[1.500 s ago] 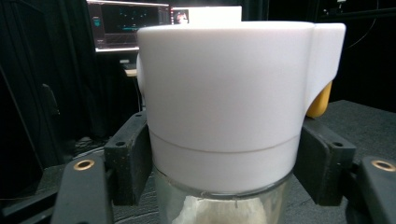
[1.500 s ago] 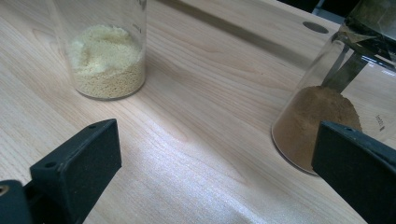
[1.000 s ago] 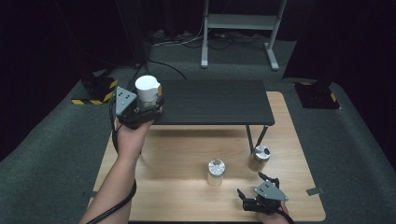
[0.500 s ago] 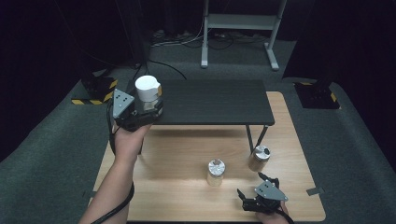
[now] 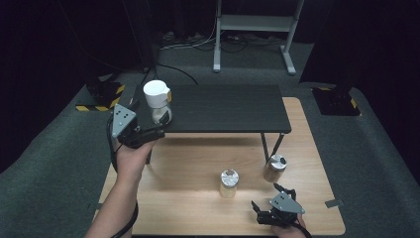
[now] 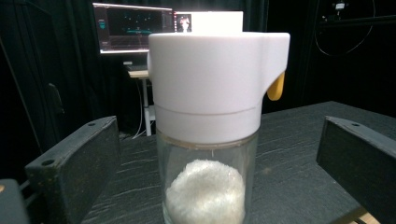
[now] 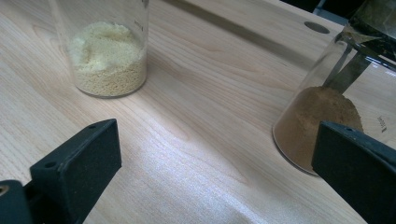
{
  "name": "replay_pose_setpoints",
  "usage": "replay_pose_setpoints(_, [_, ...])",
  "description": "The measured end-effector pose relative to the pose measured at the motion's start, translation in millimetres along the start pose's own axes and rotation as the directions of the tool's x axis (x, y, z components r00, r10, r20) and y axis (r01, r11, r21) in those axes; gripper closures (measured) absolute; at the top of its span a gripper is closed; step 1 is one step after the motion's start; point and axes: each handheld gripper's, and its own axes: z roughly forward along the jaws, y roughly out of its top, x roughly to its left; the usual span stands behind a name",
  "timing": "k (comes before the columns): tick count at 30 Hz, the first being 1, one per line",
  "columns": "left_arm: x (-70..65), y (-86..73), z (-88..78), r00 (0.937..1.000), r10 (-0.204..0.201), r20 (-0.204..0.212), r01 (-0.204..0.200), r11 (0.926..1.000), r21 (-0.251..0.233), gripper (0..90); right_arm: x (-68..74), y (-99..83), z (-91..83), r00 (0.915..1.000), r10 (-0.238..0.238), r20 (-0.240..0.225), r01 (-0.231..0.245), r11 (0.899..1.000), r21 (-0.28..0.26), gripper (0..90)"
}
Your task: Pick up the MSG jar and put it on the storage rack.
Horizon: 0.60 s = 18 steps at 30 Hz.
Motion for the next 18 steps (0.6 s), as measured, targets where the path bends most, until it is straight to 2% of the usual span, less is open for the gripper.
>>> replay_pose_setpoints(10, [-4.0, -5.1, -18.7, 1.0, 0.008, -0.002, -0.008, 0.9999, -0.006, 0.3, 0.5, 0.0, 0.2, 1.0, -0.004, 0.002, 0.004, 1.0, 0.001, 0.6])
replay_pose_setpoints(13, [-5.9, -7.9, -23.6, 0.9998, 0.022, -0.004, -0.022, 0.9997, -0.008, 0.3, 0.5, 0.1, 0.2, 1.0, -0.005, 0.002, 0.005, 1.0, 0.001, 0.5])
replay_pose_setpoints(18, [-6.6, -12.4, -30.7, 0.9998, 0.018, 0.0, -0.018, 0.9998, 0.007, 0.3, 0.8, 0.1, 0.2, 1.0, -0.007, 0.002, 0.007, 1.0, 0.001, 0.5])
